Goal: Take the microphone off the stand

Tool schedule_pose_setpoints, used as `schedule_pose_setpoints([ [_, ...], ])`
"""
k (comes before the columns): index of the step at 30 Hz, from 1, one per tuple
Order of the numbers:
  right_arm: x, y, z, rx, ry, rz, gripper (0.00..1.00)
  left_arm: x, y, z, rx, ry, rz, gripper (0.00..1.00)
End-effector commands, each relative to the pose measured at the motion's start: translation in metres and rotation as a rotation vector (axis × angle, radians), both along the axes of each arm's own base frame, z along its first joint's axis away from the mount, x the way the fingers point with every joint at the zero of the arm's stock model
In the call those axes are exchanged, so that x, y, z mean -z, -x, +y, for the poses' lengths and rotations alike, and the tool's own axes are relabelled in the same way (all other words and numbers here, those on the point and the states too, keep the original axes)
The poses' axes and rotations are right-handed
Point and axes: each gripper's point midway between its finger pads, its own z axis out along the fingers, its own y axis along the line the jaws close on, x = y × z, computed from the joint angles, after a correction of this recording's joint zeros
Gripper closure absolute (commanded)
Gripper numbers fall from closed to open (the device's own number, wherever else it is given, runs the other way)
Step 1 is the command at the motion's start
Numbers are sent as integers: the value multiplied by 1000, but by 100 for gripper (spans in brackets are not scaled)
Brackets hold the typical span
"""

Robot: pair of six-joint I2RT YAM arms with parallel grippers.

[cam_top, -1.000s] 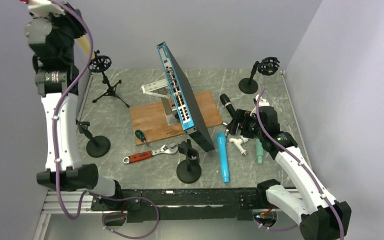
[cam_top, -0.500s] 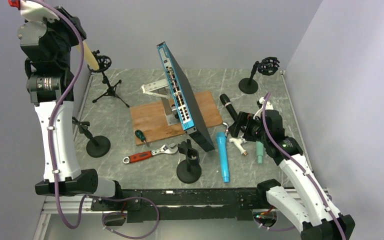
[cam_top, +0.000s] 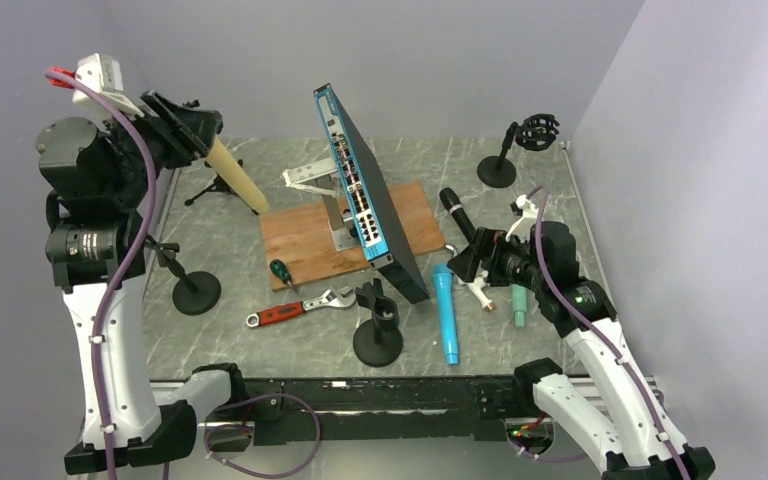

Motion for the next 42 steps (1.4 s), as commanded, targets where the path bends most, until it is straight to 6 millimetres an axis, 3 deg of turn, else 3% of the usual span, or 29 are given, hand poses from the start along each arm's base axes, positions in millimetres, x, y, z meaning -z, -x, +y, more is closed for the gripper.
schedule_pose_setpoints([
  [1, -73, 3, 22, -143, -97, -176, 0, -11, 23, -47, 272, 93, -37, 100],
  [6, -129, 11, 56, -344, -207, -294, 0, -38, 50, -69, 414, 129, -115, 100],
  [11, -196, 31, 96, -545, -307, -470, 0, -67, 89, -99, 662, 176, -190, 100],
  [15, -242, 51, 130, -684, -416, -555, 0, -78, 114, -114, 812, 231, -236, 100],
  [19, -268, 72, 170, -804, -499, -578, 0, -75, 127, -133, 942, 293, -222, 100],
  [23, -272, 80, 208, -865, -515, -556, 0, -65, 131, -160, 1048, 335, -189, 100],
  [26, -268, 86, 225, -896, -521, -529, 4, -54, 129, -177, 1095, 354, -152, 100],
  [31, -261, 86, 224, -859, -539, -545, 22, -38, 122, -193, 1130, 386, -96, 100],
  [35, -256, 86, 216, -832, -534, -583, 43, -25, 118, -207, 1160, 413, -44, 100],
  [41, -253, 81, 203, -769, -493, -636, 93, -16, 110, -225, 1157, 433, -3, 100],
  [42, -253, 79, 199, -745, -483, -646, 100, -16, 108, -225, 1150, 420, 0, 94],
])
